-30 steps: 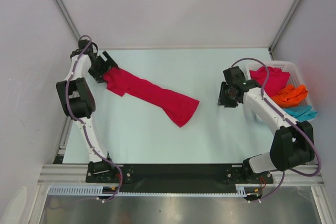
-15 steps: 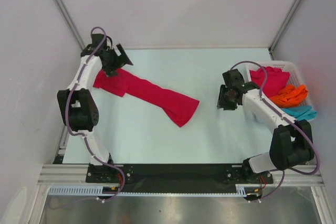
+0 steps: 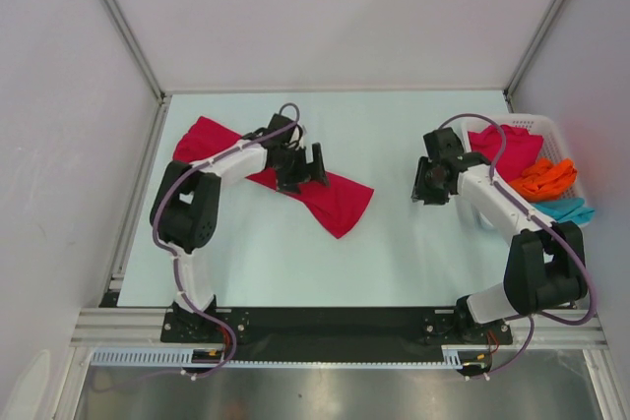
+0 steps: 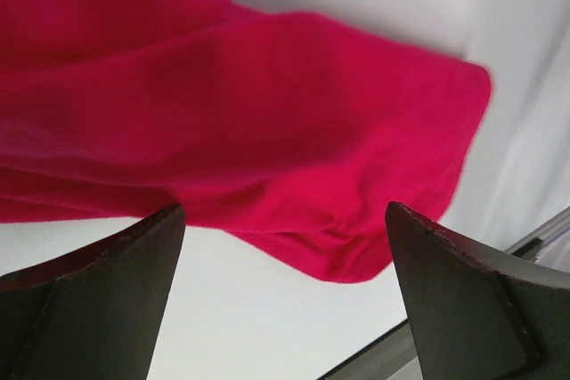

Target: Fold and stack the t-shirts

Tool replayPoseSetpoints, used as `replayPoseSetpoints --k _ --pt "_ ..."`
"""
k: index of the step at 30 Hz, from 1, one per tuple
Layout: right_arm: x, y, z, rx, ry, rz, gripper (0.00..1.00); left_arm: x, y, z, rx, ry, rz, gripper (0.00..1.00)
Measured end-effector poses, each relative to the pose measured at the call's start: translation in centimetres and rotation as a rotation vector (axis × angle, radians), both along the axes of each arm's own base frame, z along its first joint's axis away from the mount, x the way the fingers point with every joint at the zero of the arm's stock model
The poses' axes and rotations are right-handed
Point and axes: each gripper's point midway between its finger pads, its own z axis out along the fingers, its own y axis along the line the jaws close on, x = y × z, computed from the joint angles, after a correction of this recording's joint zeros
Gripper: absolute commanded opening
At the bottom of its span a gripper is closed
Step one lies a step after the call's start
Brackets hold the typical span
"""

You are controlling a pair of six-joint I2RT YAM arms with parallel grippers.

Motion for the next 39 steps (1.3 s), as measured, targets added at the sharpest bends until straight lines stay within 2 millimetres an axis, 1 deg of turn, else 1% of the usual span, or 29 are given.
replayPoseSetpoints --k 1,4,6,9,13,14,18,21,24,25,27,30,31,33,34,36,37,39 --pt "0.0 -0.1 0.0 -0.001 0.000 -0.002 0.38 -0.6 -0.1 -0.7 0.004 0.008 -0.006 1.00" --pt "0.2 -0.4 0.0 -0.002 -0.003 -0.007 0.39 -3.2 0.0 -2.9 0.013 0.066 -0.012 1.00" --pt "0.2 -0.3 0.0 0.000 -0.006 -0.006 0.39 -3.8 -0.3 -2.5 -0.001 0.039 -0.020 1.00" --pt "0.2 -0.3 -0.1 0.001 -0.004 -0.005 0.39 -5.1 -1.1 -2.8 -0.020 0.033 -0.037 0.99" --pt "0.1 -0.3 -0.2 0.001 -0.002 -0.004 0.38 -5.7 -2.3 -2.8 -0.053 0.001 -0.047 0.99" --pt "0.1 -0.3 -0.2 0.001 -0.002 -0.004 0.39 -5.7 -2.6 -2.8 -0.062 -0.007 -0.048 0.98" --pt "0.1 -0.3 -0.2 0.001 -0.004 -0.003 0.39 -5.4 -4.0 -2.7 -0.099 -0.034 -0.043 0.97" --pt "0.1 -0.3 -0.2 -0.001 -0.004 0.000 0.39 -5.2 -5.2 -2.6 -0.116 -0.061 -0.043 0.94" --pt "0.1 -0.5 -0.2 -0.005 -0.003 0.002 0.39 -4.9 -6.1 -2.7 -0.132 -0.090 -0.039 0.85" --pt "0.0 -0.5 -0.2 -0.006 -0.002 0.002 0.38 -4.8 -6.3 -2.8 -0.138 -0.098 -0.035 0.79" --pt "-0.2 -0.7 0.0 -0.010 0.000 0.002 0.38 -4.7 -6.7 -2.9 -0.154 -0.105 -0.026 0.71" --pt "-0.4 -1.0 0.6 -0.011 -0.010 0.002 0.38 -4.5 -7.0 -3.4 -0.168 -0.109 -0.012 0.49" --pt "-0.6 -1.0 0.8 -0.011 -0.012 0.003 0.39 -4.5 -7.2 -3.5 -0.176 -0.103 -0.007 0.47" --pt "-0.8 -1.2 1.2 -0.012 -0.018 0.005 0.39 -4.6 -7.4 -4.1 -0.191 -0.093 -0.004 0.46" --pt "-0.9 -1.2 1.3 -0.013 -0.018 0.006 0.39 -4.7 -7.6 -4.2 -0.206 -0.090 -0.006 0.42" --pt "-1.1 -1.4 1.6 -0.016 -0.018 0.007 0.39 -4.7 -7.9 -4.4 -0.228 -0.087 -0.007 0.36" --pt "-1.2 -1.4 1.8 -0.017 -0.019 0.007 0.39 -4.8 -8.0 -4.5 -0.238 -0.086 -0.006 0.31" --pt "-1.2 -1.6 2.3 -0.019 -0.023 0.006 0.39 -4.9 -8.3 -4.7 -0.257 -0.079 -0.007 0.24"
